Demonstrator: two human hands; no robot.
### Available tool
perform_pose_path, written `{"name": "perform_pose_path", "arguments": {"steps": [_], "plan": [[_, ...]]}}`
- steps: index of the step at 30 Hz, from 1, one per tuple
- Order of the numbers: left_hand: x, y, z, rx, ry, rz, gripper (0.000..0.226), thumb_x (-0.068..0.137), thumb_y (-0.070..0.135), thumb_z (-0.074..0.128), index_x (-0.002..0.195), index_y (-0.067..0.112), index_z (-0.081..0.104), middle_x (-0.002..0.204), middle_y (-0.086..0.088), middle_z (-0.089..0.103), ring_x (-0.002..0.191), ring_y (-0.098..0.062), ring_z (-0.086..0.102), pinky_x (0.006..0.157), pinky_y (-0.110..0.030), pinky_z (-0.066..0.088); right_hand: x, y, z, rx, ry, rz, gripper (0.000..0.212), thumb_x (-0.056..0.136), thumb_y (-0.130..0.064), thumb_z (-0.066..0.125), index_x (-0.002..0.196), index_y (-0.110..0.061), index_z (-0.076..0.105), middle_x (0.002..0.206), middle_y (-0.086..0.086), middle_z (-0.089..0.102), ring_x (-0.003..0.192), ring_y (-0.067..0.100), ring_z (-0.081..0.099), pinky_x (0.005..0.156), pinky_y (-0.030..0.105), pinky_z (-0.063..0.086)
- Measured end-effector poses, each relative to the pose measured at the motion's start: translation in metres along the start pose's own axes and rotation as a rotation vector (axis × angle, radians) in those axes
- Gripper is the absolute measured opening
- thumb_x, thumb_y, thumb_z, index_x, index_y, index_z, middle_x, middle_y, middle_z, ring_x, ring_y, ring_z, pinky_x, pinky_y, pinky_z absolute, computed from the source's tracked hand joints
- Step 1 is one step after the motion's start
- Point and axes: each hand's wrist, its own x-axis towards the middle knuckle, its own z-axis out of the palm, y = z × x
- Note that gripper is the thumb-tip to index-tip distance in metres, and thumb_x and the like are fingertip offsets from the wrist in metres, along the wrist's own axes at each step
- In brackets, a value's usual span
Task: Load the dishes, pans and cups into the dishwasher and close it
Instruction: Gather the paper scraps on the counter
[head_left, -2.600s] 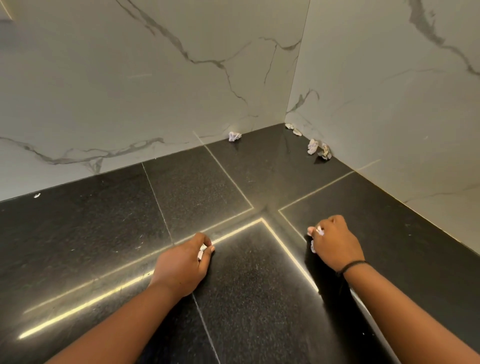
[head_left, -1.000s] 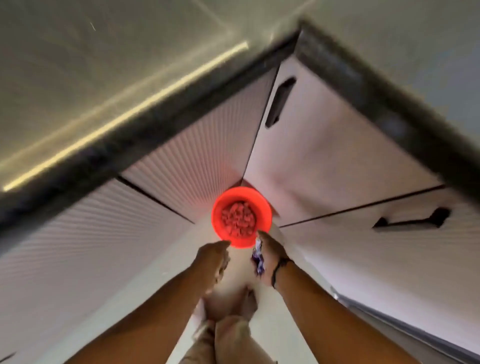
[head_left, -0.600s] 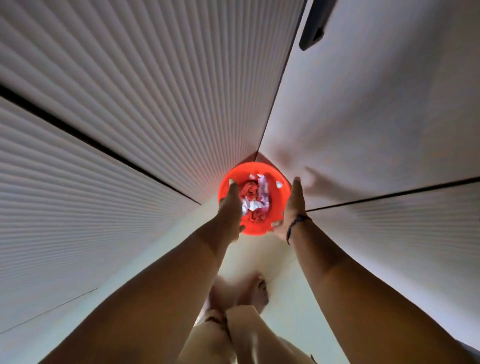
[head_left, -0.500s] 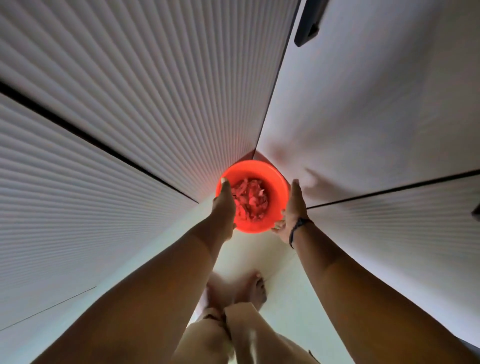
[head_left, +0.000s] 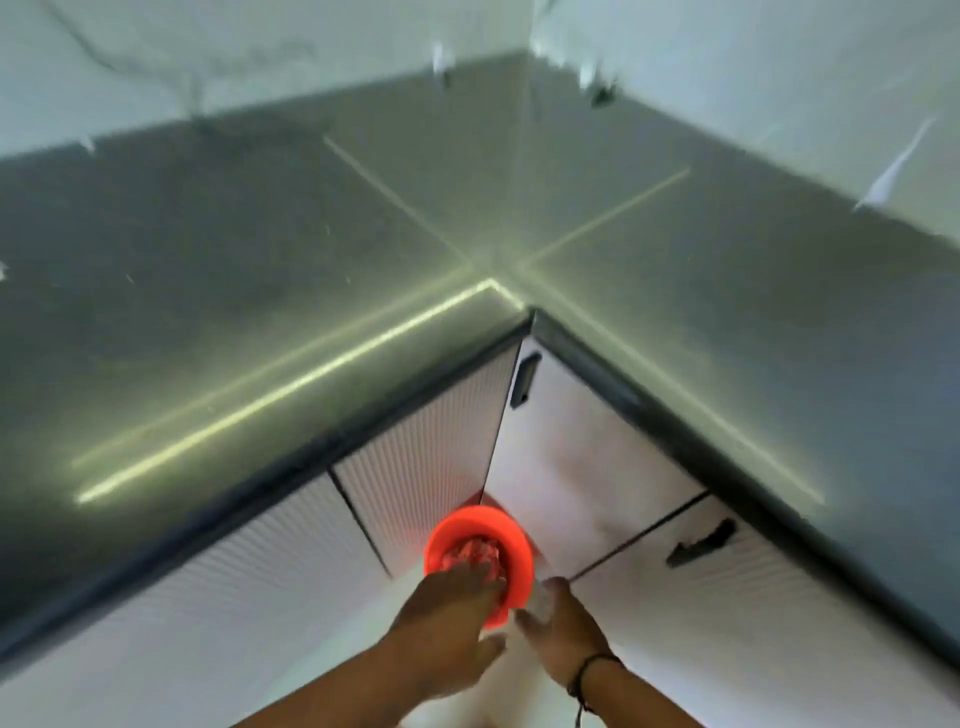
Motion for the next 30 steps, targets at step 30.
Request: {"name": "perform_pose_path", "arguments": {"steps": [30], "plan": [[0.161,-0.04,-0.282,0.204,0.247,-0.148,0.059,0.088,0.065,0.034,0.132,0.027,0.045,0.136,0.006,0.048,0.124,-0.015,0.046,0.102,-0.032,0.038,0.037,-0.172,-0.313,-0.575,0.632,-0.333,0.066,0.089,-0.067,0.035,0.141,-0.027,0.032,0.158,0.004,0.014,0.147,0.027,0.004,0.115,0.043,0.014]]}}
